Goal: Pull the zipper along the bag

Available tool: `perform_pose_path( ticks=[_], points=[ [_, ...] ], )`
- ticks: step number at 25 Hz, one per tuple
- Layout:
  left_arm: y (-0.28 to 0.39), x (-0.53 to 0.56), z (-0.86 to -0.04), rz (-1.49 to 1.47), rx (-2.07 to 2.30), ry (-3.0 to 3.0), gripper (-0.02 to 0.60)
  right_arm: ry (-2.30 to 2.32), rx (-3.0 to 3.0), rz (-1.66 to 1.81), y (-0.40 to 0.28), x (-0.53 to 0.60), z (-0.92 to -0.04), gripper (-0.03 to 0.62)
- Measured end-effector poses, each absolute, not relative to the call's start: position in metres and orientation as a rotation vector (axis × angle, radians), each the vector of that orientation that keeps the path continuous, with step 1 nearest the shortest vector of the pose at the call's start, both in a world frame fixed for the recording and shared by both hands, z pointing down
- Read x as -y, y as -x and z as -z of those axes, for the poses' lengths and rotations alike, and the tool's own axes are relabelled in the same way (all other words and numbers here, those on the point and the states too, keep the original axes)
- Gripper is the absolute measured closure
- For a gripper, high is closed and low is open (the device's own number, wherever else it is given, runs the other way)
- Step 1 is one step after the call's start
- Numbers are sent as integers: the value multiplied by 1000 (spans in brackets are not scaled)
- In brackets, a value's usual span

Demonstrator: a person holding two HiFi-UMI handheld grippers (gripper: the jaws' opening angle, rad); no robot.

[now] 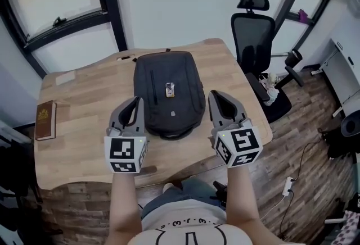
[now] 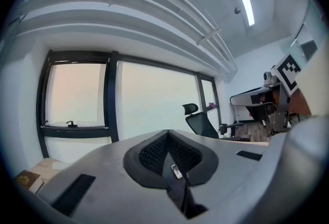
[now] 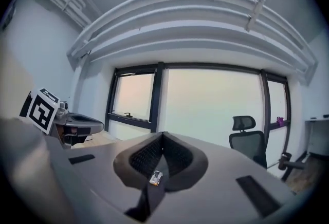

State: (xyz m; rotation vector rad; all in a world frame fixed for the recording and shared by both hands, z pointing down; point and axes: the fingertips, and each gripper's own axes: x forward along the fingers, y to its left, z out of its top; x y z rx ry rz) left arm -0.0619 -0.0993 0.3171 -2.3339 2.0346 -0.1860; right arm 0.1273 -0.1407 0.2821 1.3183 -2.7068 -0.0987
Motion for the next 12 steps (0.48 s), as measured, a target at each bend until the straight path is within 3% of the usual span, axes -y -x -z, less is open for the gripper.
perform_pose_path(
  ticks=[12],
  points=[
    [58,98,-248,64,-2065,2183,566,-1328,2784,239,-149,150,-214,542]
  ],
)
